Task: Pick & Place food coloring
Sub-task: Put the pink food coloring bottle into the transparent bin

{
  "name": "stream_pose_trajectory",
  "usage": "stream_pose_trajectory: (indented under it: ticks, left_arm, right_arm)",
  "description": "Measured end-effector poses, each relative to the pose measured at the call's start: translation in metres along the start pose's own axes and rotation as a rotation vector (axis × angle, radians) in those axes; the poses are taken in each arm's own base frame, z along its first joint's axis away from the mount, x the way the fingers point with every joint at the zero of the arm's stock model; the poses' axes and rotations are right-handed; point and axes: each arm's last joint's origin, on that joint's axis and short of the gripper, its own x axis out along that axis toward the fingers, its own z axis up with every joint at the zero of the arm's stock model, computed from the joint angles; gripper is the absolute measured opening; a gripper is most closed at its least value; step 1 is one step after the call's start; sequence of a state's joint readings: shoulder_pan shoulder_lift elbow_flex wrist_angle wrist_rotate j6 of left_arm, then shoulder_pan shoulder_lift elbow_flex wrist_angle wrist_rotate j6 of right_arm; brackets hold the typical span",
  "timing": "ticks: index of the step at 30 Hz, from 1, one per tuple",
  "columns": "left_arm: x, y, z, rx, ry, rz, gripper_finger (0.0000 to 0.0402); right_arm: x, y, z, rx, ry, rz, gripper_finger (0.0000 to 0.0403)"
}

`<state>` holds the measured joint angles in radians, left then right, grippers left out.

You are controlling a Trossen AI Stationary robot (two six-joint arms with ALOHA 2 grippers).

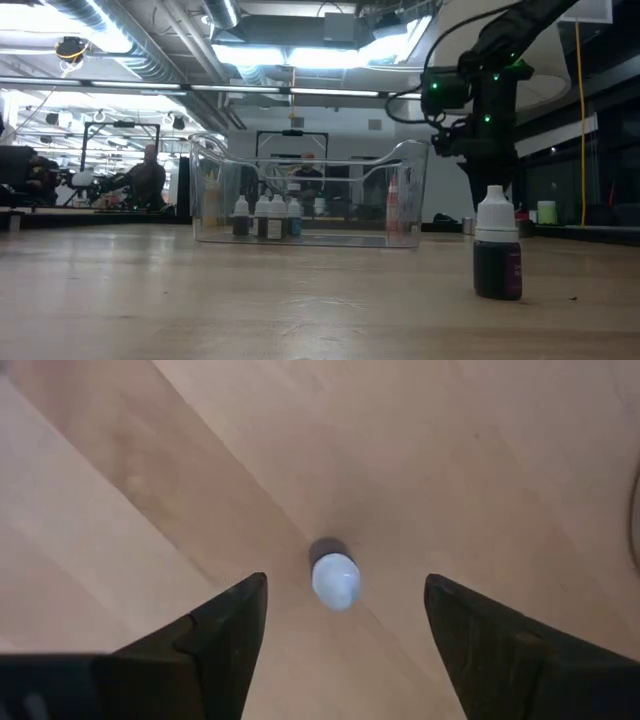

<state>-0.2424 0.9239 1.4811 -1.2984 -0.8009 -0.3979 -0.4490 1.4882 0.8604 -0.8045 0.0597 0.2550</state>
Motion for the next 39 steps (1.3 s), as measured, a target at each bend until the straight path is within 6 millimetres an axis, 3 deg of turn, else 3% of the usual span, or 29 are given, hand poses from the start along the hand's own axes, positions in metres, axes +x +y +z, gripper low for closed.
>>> stream_pose_trajectory:
  ticks: [11,26,39]
  left_arm:
    - [0.0,-0.0001,0.0,0.0,0.001,-0.002,0.0116]
    - [0.0,-0.0001,0.0,0.003,0.001,-0.002,0.0116]
    - [0.0,-0.0001,0.0,0.001,0.001,-0.002,0.0116]
  right_arm:
    - [0.0024,-0.0019,0.001,0.007,0.008,-0.004,0.0262]
    - [0.0028,-0.0076,0.0021,0.025,0.01,-0.007,0.0155]
    - [0.0029,-0.0073,0.002,0.004,0.013,0.003,0.0091]
